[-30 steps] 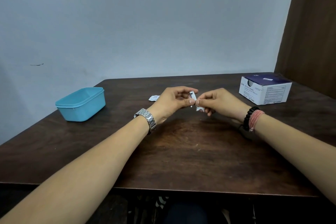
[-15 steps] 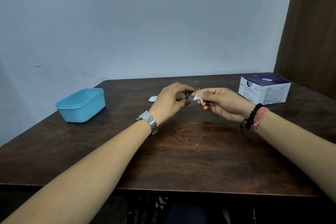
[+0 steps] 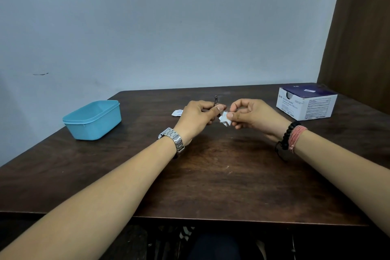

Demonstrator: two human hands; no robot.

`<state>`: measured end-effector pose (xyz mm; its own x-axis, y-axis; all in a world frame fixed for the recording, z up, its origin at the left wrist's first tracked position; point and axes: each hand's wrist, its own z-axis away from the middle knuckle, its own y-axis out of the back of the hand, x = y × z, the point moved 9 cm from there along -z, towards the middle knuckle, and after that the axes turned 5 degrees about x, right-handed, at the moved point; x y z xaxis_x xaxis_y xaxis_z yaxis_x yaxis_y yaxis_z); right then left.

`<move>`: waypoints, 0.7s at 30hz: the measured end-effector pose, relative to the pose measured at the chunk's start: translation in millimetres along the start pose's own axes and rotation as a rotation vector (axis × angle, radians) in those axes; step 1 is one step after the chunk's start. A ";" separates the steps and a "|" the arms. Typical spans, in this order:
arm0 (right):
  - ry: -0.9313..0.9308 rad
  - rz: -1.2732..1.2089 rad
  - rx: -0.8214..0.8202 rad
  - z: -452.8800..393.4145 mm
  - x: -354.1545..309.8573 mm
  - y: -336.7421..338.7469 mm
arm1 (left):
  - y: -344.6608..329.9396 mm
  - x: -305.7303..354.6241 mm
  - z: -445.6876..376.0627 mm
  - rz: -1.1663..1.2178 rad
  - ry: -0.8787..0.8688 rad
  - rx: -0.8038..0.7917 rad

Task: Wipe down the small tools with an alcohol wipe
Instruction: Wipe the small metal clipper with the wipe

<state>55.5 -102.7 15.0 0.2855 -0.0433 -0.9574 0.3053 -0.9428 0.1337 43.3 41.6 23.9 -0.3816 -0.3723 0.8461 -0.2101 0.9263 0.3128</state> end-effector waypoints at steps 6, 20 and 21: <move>0.041 0.095 -0.003 0.1 -0.9 0.3 | -3.7 1.4 3.1 0.049 0.028 -0.023; -0.001 0.168 0.012 -0.4 1.9 -1.1 | 4.1 2.0 7.6 0.075 0.102 0.100; 0.009 0.195 0.017 -0.6 1.7 -0.3 | 4.2 1.8 7.7 0.072 0.104 0.101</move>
<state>56.5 -102.2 13.6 0.3460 -0.2227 -0.9114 0.2279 -0.9224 0.3120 34.8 44.4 23.4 -0.3050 -0.2922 0.9064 -0.2772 0.9378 0.2090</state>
